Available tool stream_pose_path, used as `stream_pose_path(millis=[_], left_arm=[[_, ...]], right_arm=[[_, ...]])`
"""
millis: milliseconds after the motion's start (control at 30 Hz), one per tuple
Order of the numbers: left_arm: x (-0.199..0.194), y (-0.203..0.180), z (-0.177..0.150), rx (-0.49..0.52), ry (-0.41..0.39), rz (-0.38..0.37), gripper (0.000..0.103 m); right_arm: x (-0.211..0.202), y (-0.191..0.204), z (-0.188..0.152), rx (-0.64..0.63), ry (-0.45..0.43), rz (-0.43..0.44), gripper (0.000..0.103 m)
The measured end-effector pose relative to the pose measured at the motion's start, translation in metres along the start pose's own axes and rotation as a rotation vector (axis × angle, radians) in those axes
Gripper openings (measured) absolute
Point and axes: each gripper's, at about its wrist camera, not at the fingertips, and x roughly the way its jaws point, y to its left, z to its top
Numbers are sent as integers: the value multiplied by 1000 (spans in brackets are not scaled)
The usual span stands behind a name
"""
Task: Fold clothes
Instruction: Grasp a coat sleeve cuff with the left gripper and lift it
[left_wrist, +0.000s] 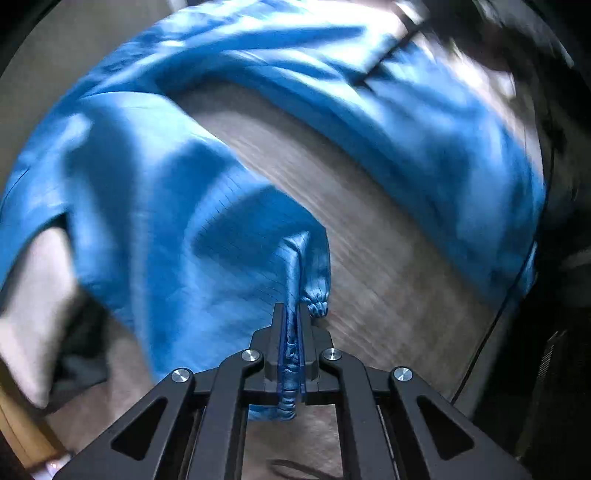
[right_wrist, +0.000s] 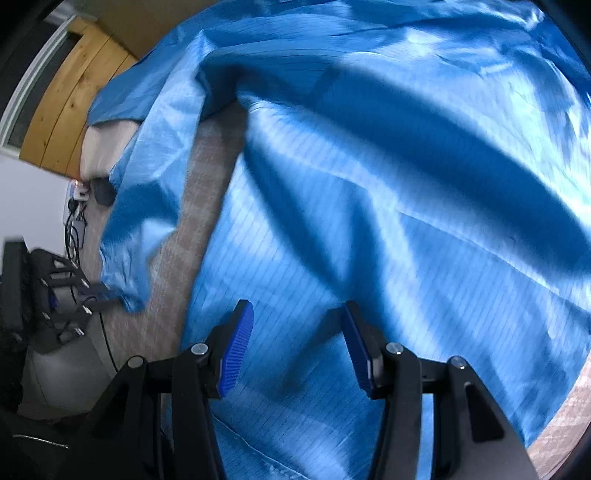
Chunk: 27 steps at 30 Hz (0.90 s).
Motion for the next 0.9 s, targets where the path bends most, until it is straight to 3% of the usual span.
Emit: stream_pose_path(millis=[67,200,300,367,433,600,700,800,900], left_arm=[[-31,32,8,-99,-77,-12,4],[-118,133,20,-322,-252,133,4],[-165,211,19,-475,-343,283,4],[-190,263,8,-568,-371,432,4],[-193,313,5,-635,-348,549,4],[-150,360,3,-684,-246,604,4],[-120,376,-4,-697,-162,668,4],[-101,381,-13,-716,-130,684,4],[-90,383,-17,-763,-159,577,4]], right_arm=[[-1,-3,1,8,-1,8,49],[-1,-3,2,2,5,-2,49],[-3,-3,6,-3,7,-19,49],[-4,-5,10,-3,7,-31,49],[-8,-16,17,8,8,-24,49],[-16,-34,33,29,9,-15,49],[-25,-58,16,23,13,-23,49],[-11,-37,28,20,17,-28,49],[-3,-30,30,21,23,-28,49]])
